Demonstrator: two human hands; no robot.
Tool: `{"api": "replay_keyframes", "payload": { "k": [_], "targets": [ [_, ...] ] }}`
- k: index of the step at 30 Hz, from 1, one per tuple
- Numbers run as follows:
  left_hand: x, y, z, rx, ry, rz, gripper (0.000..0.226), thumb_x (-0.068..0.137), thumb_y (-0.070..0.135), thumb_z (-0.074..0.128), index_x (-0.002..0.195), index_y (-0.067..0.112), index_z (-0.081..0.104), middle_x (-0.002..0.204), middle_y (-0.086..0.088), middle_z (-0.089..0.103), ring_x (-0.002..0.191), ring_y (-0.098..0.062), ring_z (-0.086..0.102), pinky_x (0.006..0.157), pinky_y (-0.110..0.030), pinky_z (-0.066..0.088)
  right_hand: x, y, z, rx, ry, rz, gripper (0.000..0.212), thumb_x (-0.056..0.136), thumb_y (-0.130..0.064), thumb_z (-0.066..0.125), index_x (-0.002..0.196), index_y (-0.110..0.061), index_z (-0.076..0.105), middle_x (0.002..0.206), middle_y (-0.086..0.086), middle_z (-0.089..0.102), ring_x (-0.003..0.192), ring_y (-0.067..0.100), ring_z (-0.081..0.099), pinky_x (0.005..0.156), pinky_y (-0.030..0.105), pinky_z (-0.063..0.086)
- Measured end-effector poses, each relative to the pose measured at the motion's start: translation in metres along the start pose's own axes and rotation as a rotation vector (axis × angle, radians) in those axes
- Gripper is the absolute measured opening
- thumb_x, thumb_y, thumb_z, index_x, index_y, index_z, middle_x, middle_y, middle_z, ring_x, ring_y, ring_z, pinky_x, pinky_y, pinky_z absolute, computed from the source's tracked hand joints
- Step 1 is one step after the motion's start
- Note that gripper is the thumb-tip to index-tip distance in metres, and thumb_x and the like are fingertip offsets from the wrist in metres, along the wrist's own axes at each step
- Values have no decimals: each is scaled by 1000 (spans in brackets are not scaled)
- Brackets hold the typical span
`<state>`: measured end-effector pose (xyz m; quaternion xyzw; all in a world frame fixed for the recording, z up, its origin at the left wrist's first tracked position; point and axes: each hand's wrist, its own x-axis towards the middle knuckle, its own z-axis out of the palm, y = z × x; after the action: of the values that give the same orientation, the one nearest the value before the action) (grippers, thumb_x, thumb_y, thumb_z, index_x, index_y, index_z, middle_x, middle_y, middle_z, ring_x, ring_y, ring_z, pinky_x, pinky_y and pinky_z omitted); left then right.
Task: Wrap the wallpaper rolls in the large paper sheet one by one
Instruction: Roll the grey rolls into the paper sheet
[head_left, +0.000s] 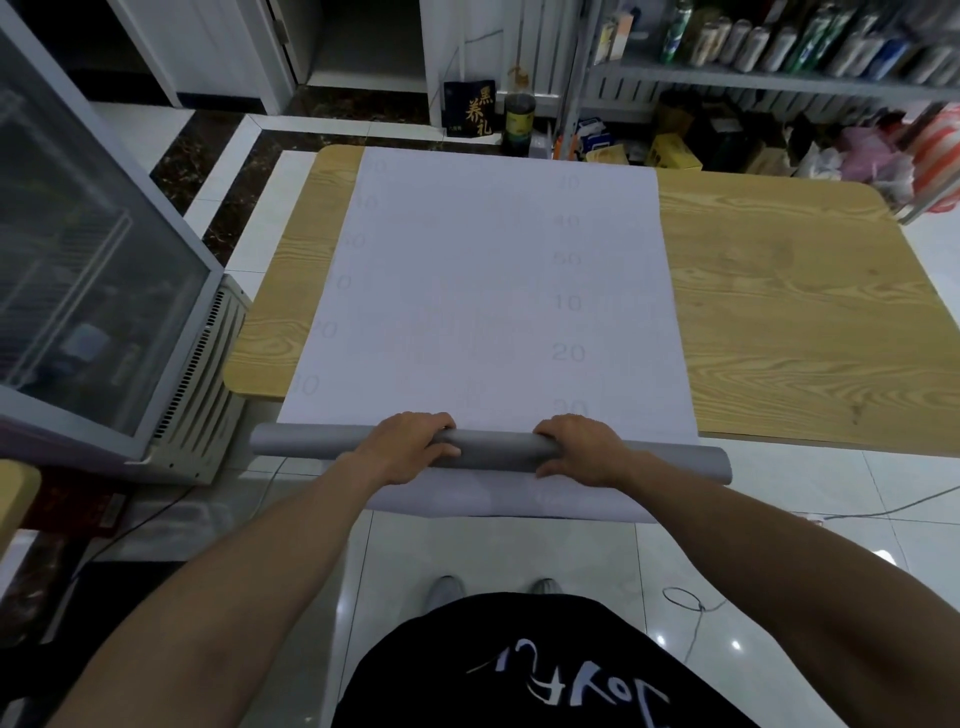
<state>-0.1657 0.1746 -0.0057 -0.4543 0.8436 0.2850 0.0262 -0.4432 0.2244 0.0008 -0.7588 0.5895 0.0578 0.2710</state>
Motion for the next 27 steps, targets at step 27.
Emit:
{"api": "replay_keyframes", "payload": {
  "k": [27],
  "targets": [
    [-2, -2, 0, 183, 38, 40, 39, 96, 47, 46, 118, 17, 55, 110, 0, 51, 95, -15, 43, 81, -28, 39, 3, 5, -9, -67, -66, -15, 46, 87, -58, 54, 115, -21, 53, 110, 1, 54, 101, 20, 49, 84, 34, 37]
  ]
}}
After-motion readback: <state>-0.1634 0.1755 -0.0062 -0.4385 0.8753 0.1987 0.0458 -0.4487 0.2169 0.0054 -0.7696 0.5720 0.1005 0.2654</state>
